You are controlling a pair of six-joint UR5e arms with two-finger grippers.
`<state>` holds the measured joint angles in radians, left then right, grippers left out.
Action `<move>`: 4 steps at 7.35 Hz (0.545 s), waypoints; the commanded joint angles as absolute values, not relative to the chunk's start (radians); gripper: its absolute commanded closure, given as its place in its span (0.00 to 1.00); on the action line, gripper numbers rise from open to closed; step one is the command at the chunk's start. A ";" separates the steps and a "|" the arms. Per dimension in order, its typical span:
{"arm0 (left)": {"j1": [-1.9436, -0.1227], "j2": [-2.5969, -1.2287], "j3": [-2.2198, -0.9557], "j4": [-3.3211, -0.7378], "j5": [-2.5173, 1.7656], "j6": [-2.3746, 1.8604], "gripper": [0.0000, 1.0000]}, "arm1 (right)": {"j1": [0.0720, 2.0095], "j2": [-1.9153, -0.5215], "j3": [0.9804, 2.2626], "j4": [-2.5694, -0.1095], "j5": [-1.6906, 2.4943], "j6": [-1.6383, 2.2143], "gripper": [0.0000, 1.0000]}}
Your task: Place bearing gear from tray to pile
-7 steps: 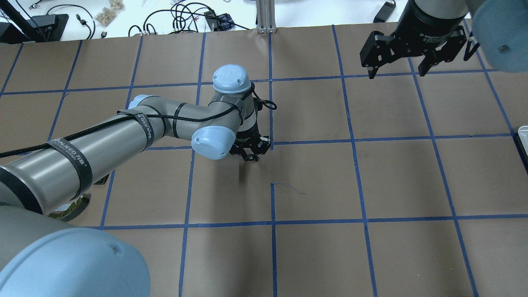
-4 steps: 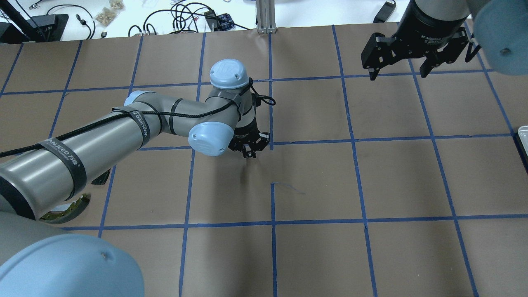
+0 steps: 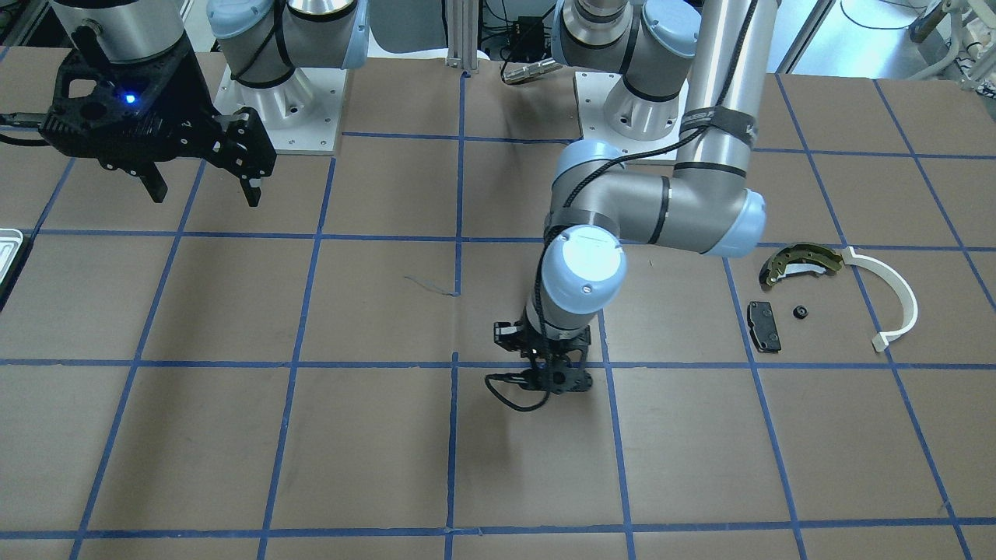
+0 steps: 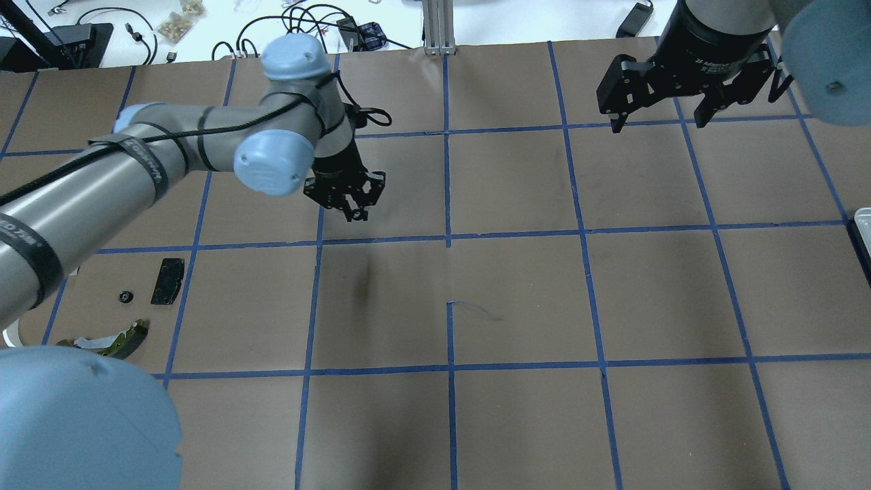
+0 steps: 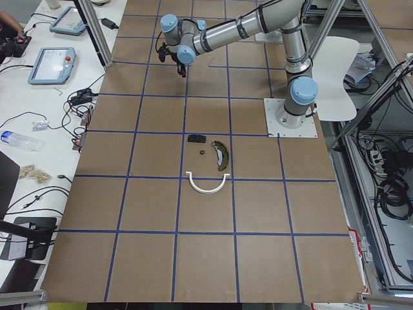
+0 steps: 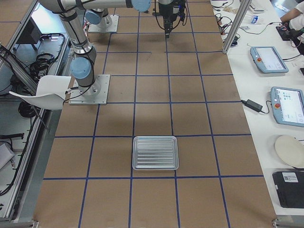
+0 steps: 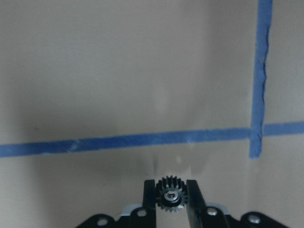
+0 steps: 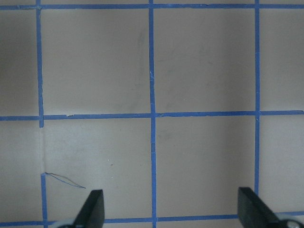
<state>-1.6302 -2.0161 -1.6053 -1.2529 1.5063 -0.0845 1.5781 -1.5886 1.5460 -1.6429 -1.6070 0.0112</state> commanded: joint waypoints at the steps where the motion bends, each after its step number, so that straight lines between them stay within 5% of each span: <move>1: -1.443 -1.977 -1.588 -1.345 1.576 0.091 1.00 | 1.577 -1.589 1.546 -1.644 -1.608 0.012 0.00; 4: -1.190 -1.930 -1.594 -1.403 1.753 0.349 1.00 | 1.580 -1.592 1.546 -1.638 -1.608 0.011 0.00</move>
